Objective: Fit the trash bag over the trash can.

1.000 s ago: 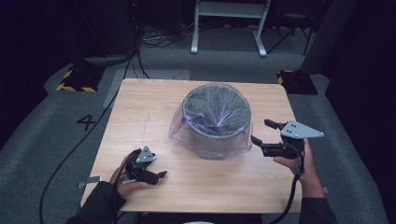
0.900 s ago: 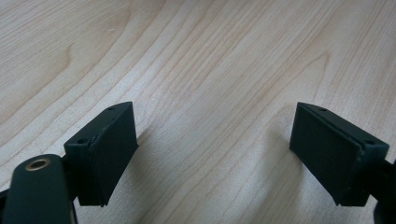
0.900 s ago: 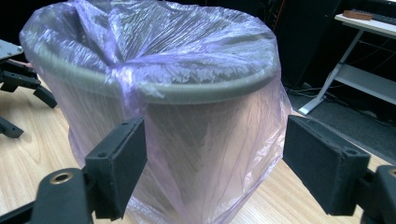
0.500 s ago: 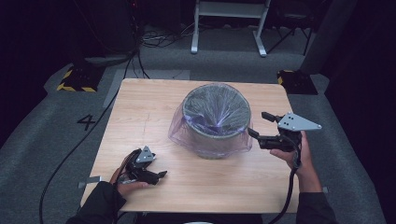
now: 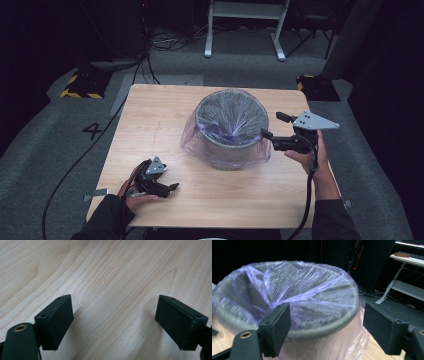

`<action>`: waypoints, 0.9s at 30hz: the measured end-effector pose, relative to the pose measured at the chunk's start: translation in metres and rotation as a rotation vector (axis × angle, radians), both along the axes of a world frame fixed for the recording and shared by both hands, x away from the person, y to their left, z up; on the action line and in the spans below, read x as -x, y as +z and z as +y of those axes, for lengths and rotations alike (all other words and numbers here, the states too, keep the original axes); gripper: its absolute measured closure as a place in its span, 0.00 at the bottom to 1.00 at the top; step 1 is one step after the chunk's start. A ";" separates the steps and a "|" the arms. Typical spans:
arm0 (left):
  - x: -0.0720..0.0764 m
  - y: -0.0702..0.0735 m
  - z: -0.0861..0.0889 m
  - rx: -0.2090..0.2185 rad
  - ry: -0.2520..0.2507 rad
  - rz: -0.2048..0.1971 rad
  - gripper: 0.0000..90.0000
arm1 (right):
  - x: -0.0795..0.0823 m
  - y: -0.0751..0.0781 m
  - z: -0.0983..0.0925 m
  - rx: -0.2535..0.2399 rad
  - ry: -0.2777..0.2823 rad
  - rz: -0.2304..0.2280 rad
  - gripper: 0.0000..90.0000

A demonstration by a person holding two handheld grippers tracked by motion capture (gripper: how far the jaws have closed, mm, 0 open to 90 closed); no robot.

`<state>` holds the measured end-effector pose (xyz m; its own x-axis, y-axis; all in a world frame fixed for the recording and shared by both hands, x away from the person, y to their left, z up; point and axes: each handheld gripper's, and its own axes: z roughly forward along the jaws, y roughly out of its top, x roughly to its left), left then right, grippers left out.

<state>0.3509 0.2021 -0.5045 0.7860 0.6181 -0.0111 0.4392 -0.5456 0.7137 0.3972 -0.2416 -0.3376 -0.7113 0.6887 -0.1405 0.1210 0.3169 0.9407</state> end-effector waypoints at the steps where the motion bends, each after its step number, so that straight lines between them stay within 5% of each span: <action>1: 0.000 0.000 0.000 0.000 0.000 0.000 0.16 | -0.001 0.001 0.000 -0.002 0.000 0.000 0.24; 14: 0.000 0.000 0.000 0.000 -0.001 0.000 0.16 | -0.013 0.013 0.014 0.010 0.015 -0.004 0.24; 27: 0.000 0.000 0.000 0.000 0.000 0.000 0.16 | -0.034 0.018 0.043 0.057 0.109 0.053 0.28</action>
<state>0.3509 0.2021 -0.5046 0.7862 0.6179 -0.0109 0.4388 -0.5458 0.7138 0.4315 -0.1991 -0.3197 -0.7889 0.5990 -0.1374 0.1318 0.3833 0.9142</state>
